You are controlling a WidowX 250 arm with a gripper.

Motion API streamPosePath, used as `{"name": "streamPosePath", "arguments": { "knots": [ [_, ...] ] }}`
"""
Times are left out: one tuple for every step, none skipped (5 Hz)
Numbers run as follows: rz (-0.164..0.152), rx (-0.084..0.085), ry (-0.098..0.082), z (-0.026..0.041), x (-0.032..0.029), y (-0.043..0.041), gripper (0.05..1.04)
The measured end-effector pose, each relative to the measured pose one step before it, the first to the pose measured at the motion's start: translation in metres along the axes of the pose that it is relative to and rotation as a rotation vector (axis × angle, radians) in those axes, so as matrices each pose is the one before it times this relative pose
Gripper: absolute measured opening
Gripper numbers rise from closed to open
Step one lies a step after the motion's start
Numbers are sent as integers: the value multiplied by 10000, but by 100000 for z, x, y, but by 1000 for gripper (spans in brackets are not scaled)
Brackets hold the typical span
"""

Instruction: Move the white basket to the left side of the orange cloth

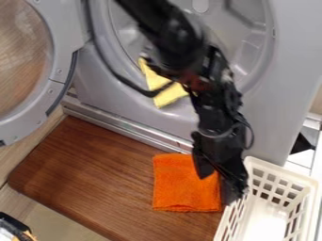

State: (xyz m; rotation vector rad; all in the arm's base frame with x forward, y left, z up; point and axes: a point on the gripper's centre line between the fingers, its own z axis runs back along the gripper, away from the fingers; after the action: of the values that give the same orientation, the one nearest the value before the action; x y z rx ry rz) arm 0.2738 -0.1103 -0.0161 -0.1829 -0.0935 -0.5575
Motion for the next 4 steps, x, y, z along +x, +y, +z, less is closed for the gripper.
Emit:
{"name": "streamPosePath", "arguments": {
  "knots": [
    [-34,-336,289,-1530,710,-209,999],
    [-46,-95,108,-1118,-14,-11,964],
    [-141,474,247,-115,49,-446,684],
    [303,137,37,-261,-362,-49,386]
  ]
}}
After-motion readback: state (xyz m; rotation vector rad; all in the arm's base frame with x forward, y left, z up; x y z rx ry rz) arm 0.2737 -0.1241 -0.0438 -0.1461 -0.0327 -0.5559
